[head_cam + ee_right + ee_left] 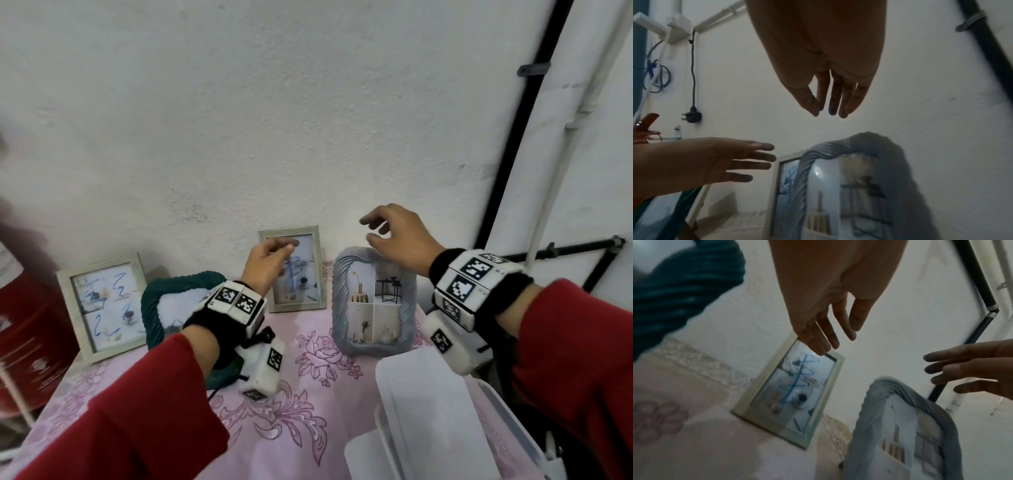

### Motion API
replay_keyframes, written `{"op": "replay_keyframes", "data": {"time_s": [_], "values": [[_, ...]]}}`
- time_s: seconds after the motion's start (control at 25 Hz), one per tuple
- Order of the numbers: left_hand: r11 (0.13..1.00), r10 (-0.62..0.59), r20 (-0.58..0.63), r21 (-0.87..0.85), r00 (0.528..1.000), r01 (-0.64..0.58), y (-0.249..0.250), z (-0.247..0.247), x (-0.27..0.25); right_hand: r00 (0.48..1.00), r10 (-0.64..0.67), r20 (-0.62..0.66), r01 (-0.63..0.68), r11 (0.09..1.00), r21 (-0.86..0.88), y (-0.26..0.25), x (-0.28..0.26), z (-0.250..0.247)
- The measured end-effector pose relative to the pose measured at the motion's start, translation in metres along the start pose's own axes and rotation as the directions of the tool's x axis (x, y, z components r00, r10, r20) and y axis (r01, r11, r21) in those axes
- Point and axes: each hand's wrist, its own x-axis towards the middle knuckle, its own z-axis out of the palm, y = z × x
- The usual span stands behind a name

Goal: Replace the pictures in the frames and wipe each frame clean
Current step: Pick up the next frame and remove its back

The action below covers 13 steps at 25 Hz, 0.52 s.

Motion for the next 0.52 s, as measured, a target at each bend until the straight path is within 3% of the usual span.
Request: {"op": "replay_keyframes", "data": {"time_s": [0.16, 0.24, 0.36, 0.44, 0.52], "values": [[0.962, 0.128, -0.095, 0.255, 0.987, -0.1, 0.019, -0.03, 0.034, 0.997, -0.012, 0.08, 0.012, 1.0, 0.0, -0.032, 0.037, 0.02], [0.901, 0.13, -0.072, 0.426, 0.989, -0.088, 0.022, -0.04, 0.053, 0.988, 0.002, 0.156, 0.008, 0.998, -0.065, -0.041, 0.059, 0.03], [0.748, -0.019, 0.086, 0.663, 0.996, -0.043, 0.02, -0.045, 0.075, 0.951, 0.059, 0.302, 0.012, 0.974, -0.228, -0.046, 0.086, 0.043], [0.634, -0.125, 0.199, 0.77, 0.972, -0.076, 0.017, -0.044, 0.082, 0.92, 0.092, 0.382, 0.043, 0.942, -0.332, -0.046, 0.098, 0.051], [0.567, -0.163, 0.23, 0.817, 0.959, -0.099, 0.015, -0.043, 0.084, 0.887, 0.126, 0.444, 0.074, 0.911, -0.406, -0.044, 0.105, 0.057]]}}
